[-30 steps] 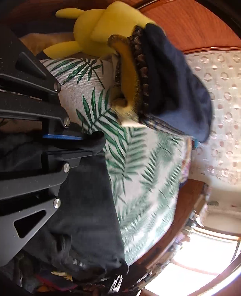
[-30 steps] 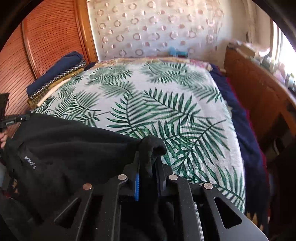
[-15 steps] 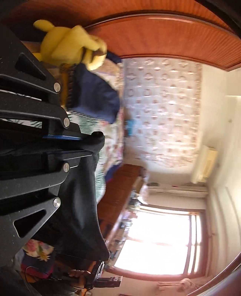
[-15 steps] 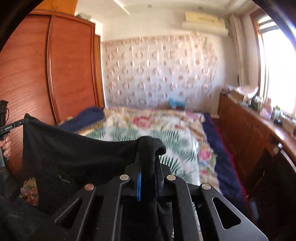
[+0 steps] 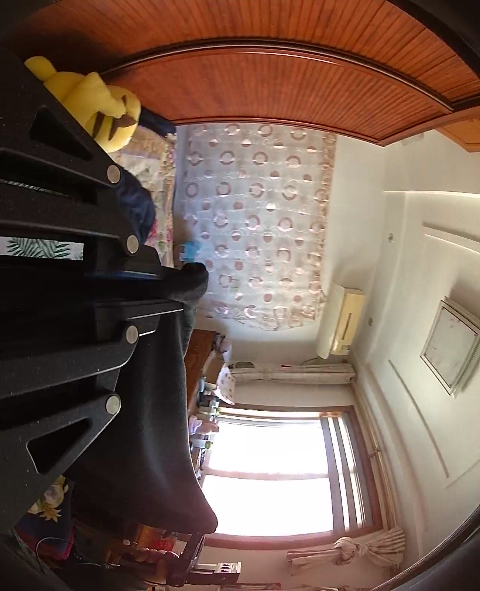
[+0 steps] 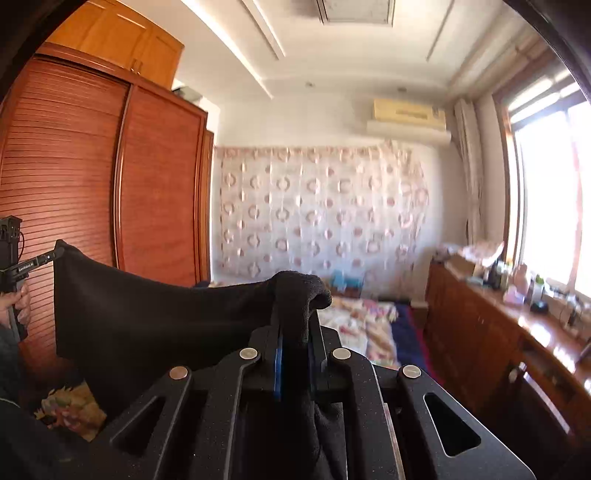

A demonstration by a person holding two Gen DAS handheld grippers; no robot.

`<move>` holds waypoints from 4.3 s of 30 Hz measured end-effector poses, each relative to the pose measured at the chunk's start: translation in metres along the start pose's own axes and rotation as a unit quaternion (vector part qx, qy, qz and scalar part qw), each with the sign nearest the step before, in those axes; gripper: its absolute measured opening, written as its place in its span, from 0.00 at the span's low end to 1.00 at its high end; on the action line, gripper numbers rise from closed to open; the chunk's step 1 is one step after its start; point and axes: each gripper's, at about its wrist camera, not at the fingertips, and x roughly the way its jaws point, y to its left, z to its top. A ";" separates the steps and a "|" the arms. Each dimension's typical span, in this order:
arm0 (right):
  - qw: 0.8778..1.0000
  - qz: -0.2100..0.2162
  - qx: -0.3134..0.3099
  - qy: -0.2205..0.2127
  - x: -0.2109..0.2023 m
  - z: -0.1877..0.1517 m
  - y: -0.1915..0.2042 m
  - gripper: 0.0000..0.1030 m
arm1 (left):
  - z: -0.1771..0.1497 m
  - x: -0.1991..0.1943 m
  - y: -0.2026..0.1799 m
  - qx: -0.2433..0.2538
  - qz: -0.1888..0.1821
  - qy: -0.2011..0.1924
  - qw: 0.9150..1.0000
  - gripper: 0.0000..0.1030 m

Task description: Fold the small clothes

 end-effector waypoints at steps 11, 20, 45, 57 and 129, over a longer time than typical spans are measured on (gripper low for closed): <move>0.999 -0.021 -0.045 0.013 0.086 0.002 0.004 0.09 | 0.005 0.113 0.015 0.024 0.043 0.035 0.998 0.09; 0.988 -0.034 -0.061 0.134 0.284 -0.070 -0.013 0.09 | -0.083 0.294 0.052 0.027 0.081 0.149 0.985 0.09; 0.949 -0.016 0.020 0.313 0.508 -0.118 -0.096 0.09 | -0.132 0.418 0.051 0.041 0.095 0.294 0.950 0.17; 0.939 -0.056 -0.001 0.339 0.510 -0.114 -0.089 0.35 | -0.120 0.385 0.030 0.048 0.057 0.278 0.958 0.77; 0.930 -0.090 0.076 0.349 0.309 -0.156 -0.012 0.57 | -0.223 0.251 0.039 -0.024 0.117 0.357 0.926 0.34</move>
